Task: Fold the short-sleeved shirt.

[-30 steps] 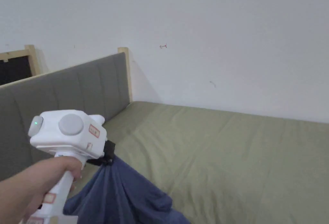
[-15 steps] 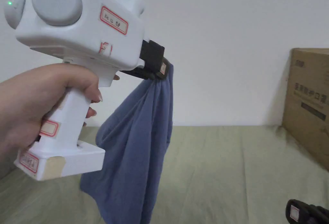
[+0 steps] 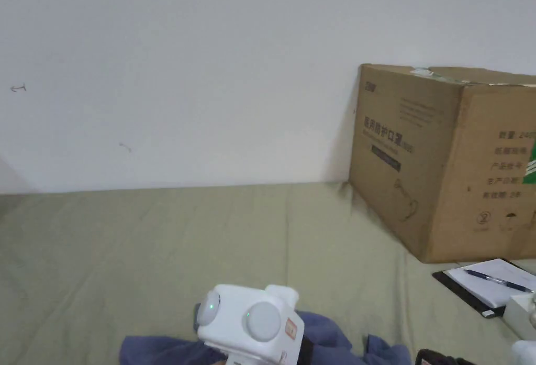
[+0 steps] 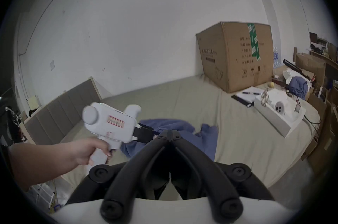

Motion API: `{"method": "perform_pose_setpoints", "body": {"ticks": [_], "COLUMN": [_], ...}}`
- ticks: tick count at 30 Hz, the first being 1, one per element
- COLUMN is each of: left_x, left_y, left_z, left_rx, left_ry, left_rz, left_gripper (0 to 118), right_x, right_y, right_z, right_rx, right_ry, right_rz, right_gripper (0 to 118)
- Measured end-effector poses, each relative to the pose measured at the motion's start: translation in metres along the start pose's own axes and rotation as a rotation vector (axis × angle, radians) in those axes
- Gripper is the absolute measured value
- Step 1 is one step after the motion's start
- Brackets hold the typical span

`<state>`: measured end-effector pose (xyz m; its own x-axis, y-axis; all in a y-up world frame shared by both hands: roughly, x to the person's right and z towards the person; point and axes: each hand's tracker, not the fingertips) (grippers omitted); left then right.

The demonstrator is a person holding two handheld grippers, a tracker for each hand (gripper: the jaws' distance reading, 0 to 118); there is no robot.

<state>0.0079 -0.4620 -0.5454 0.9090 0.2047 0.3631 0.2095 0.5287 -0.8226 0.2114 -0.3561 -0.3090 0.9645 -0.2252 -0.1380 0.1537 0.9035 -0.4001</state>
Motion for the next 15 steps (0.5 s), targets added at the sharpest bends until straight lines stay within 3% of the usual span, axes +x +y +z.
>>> {"method": "perform_pose_setpoints", "body": {"ticks": [2, 3, 8, 11, 15], "left_x": [-0.006, -0.009, -0.02, -0.031, -0.042], "left_y": [-0.01, -0.015, -0.009, -0.009, -0.054], "left_z": [-0.016, -0.016, 0.039, 0.117, 0.237], "left_rx": [-0.013, -0.031, 0.049, 0.199, 0.504], "left_ry": [0.008, -0.001, 0.047, 0.05, 0.078], "left_rz": [0.031, 0.031, -0.006, 0.018, 0.063], "left_gripper": [88, 112, 116, 116, 116], "right_x": [0.002, 0.002, -0.002, -0.007, -0.019], "right_y": [-0.007, -0.01, -0.012, 0.001, 0.016], "right_z": [-0.006, -0.009, -0.014, -0.013, -0.002], "right_rx": [-0.036, -0.046, -0.051, -0.029, 0.096], "right_ry": [-0.003, -0.005, -0.003, 0.023, 0.022], "right_rz": [0.013, 0.02, 0.019, 0.014, 0.09], "right_gripper": [0, 0, 0, 0, 0]}}
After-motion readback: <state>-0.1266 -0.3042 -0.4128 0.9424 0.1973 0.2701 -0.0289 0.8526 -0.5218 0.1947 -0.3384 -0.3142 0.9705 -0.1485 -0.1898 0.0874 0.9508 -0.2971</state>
